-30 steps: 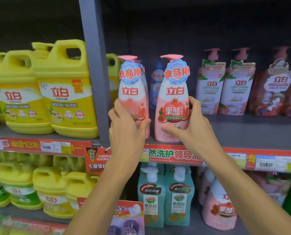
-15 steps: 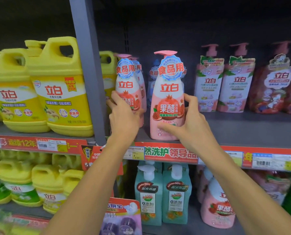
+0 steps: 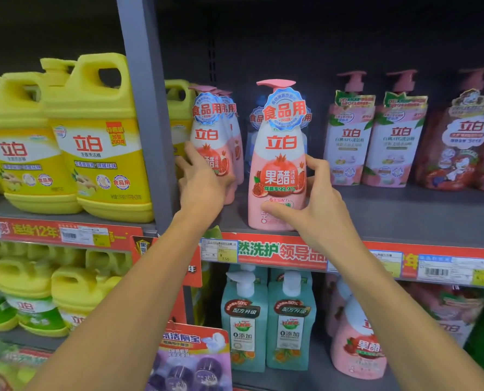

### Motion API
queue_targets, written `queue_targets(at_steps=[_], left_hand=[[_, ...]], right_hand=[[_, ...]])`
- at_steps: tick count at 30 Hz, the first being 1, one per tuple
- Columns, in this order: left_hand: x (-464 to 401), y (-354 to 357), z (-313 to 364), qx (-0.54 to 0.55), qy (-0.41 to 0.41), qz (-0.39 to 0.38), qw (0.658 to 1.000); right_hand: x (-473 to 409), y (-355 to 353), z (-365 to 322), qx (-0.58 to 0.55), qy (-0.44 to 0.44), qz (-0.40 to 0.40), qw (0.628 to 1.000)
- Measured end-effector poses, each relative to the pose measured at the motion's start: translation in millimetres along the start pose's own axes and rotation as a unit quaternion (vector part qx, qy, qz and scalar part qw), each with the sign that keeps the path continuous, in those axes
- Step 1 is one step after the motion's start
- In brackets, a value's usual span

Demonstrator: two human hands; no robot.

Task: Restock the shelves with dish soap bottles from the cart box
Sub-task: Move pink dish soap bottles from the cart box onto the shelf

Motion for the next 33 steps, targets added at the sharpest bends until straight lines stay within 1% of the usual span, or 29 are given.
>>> queue_targets(at_steps=[3,5,8,11,13,15,17,19,25,33], left_hand=[[2,1,0,-0.006,-0.004,-0.016,1.000],[7,-2,0,-0.017,0.011,-0.026,0.999],[34,-19,4,-0.057,0.104,-0.026,0.993],[78,-39,-4,-0.144,0.220,-0.006,0.965],[98,-37,-22,-0.204,0.291,0.007,0.935],[110,-26,-40,-0.254,0.336,-0.005,0.907],[114,-17,-49,-0.281,0.347,-0.015,0.894],[114,-12,-51,-0.298,0.347,-0.004,0.890],[115,-5,-53,-0.292,0.345,0.037,0.891],[119,-6,-52,-0.295,0.343,0.054,0.890]], right_hand=[[1,0,0,-0.004,0.005,0.000,1.000],[2,0,-1,-0.006,0.008,0.000,1.000],[4,0,-1,-0.001,0.011,0.005,1.000],[5,-1,-2,0.019,0.008,0.016,1.000],[5,-2,-2,0.034,0.006,0.031,0.999],[6,-2,-2,0.038,0.009,0.038,0.998],[7,-2,-3,0.038,0.013,0.043,0.998],[9,-1,-5,0.040,0.015,0.046,0.998],[11,3,-9,0.045,0.010,0.045,0.998],[6,46,-32,0.082,-0.014,0.003,0.997]])
Point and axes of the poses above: each hand's wrist, its own x-axis away from the middle knuckle, its own y-axis out of the palm, z = x × y, the point moved 3 cm from there along -x, towards the middle knuckle, and after that the axes turned 14 degrees about y, right-handed, at the moved point
